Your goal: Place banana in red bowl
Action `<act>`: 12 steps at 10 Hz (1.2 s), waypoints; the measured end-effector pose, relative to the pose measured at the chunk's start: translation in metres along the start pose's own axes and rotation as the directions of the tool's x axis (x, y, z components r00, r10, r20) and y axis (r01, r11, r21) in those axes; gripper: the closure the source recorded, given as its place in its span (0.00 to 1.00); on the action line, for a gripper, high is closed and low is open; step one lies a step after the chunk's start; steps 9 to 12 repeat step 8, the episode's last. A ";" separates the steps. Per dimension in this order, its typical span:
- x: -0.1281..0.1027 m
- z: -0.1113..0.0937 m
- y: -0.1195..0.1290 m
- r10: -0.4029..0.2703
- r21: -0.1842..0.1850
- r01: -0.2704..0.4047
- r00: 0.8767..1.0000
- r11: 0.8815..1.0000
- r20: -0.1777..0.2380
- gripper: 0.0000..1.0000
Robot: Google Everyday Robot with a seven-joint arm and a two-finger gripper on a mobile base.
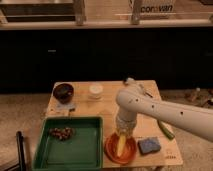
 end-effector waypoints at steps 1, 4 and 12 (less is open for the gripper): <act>0.000 0.000 -0.001 -0.001 0.001 0.001 1.000 1.000 0.002 0.20; 0.002 -0.002 0.002 0.008 0.008 -0.008 1.000 1.000 0.000 0.20; 0.007 -0.015 0.011 0.109 0.057 -0.105 0.991 0.993 -0.073 0.20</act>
